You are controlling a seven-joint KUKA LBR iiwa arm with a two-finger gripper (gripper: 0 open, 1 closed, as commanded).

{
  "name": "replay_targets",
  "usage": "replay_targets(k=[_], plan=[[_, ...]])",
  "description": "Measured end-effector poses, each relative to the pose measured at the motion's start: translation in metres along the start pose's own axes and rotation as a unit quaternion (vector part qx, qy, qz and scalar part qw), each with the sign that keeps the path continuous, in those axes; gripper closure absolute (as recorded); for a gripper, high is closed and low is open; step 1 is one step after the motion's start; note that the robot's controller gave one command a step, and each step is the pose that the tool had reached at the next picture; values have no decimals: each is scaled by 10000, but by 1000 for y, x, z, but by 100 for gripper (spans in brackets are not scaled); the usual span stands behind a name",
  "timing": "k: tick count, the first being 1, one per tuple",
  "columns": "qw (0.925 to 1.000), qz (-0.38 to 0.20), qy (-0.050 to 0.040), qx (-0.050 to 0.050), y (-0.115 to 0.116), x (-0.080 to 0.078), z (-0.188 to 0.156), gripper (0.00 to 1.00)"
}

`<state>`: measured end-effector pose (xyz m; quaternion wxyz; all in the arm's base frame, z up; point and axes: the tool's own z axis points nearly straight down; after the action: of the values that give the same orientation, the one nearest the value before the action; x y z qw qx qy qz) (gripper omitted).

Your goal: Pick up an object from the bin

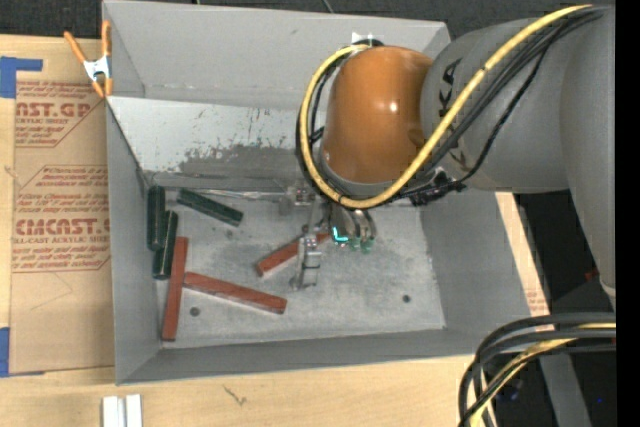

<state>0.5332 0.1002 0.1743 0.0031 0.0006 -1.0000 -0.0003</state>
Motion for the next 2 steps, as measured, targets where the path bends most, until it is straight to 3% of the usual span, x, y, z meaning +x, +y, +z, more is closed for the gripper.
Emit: replay_targets(k=[1, 2], plan=[[10000, 4, -36, -4, 0, -2, -4, 0], [9984, -561, -57, 0, -16, -18, 41, 0]])
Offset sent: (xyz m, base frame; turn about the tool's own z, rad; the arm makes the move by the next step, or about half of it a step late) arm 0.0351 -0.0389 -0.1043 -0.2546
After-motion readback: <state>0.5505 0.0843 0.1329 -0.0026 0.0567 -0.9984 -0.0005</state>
